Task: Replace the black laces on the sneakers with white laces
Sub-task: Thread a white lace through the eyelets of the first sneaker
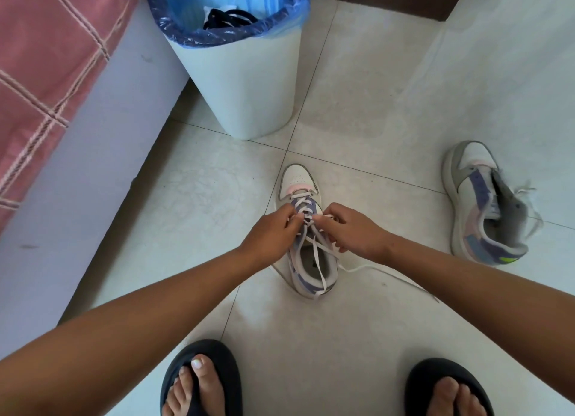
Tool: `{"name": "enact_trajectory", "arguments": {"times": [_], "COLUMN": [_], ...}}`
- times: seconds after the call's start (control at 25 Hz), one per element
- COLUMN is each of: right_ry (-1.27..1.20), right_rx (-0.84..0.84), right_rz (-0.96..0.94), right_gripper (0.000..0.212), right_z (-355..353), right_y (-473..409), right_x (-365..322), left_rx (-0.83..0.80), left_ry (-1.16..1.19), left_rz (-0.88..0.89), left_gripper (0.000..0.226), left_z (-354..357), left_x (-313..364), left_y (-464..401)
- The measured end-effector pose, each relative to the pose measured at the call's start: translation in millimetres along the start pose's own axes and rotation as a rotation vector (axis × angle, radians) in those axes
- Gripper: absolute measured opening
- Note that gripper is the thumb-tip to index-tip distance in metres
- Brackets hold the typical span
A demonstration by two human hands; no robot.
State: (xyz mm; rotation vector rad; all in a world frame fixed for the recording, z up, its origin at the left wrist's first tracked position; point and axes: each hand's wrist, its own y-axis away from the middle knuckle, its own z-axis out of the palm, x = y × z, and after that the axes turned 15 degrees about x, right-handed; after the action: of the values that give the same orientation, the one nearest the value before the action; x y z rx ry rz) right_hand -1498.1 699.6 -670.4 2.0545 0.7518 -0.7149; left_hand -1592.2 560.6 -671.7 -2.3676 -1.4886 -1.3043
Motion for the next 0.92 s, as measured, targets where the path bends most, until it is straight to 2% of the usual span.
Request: {"name": "enact_trajectory", "arguments": {"times": [0.08,0.16,0.2,0.24,0.28,0.32,0.4,0.48,0.56,0.64,0.68,0.72,0.84,0.92], "right_ry": [-0.111,-0.264,-0.283,-0.233,-0.141,-0.051,0.096,0.315,0.617,0.872,0.894,0.828,0.307,0.132], "right_rx": [0.046,0.098,0.143,0.192,0.223,0.226,0.151,0.037,-0.041,-0.021,0.003,-0.012,-0.233,-0.248], "right_rz": [0.044,0.149,0.181,0.182,0.156,0.124,0.107,0.115,0.080,-0.060,-0.140,-0.191,-0.155,-0.112], "right_gripper": [0.031,0.029,0.025,0.023,0.026,0.032,0.044,0.044,0.027,0.021,0.021,0.020,0.031,0.033], "right_z": [0.9,0.5,0.5,1.5,3.6,7.3,16.9,27.4,26.6,14.6,5.8,-2.5,-17.2,-20.2], "right_y": [-2.5,-2.2,1.5,7.7,16.6,27.2,47.0,53.5,49.0,45.4,47.0,51.8,86.6,107.0], "right_x": [0.3,2.7,4.0,6.9,9.3,11.2,9.9,10.1,4.7,-11.1,-19.0,-26.4,-43.7,-46.8], "left_rx": [-0.015,0.010,0.019,0.018,0.014,0.007,0.008,-0.057,-0.133,-0.169,-0.174,-0.166,-0.096,-0.086], "left_ry": [0.160,0.353,0.371,0.288,0.159,0.044,-0.043,-0.120,-0.231,-0.226,-0.168,-0.111,-0.077,-0.106], "left_rz": [-0.097,-0.315,-0.383,-0.370,-0.286,-0.152,0.160,0.405,0.528,0.524,0.503,0.494,0.509,0.510], "left_gripper": [0.025,0.025,0.022,0.018,0.014,0.020,0.057,0.094,0.113,0.112,0.110,0.110,0.102,0.097], "left_z": [-1.7,-4.3,-5.9,-8.1,-9.6,-9.8,-10.5,-7.3,0.8,9.6,13.7,17.2,21.9,22.9], "left_x": [-1.8,-7.6,-12.1,-17.9,-23.9,-29.5,-31.6,-25.6,-21.2,-24.4,-27.9,-32.0,-41.4,-43.7], "left_y": [-0.6,2.5,5.1,9.0,14.8,21.6,26.4,11.3,-13.1,-28.4,-31.4,-32.3,-35.4,-39.5]}}
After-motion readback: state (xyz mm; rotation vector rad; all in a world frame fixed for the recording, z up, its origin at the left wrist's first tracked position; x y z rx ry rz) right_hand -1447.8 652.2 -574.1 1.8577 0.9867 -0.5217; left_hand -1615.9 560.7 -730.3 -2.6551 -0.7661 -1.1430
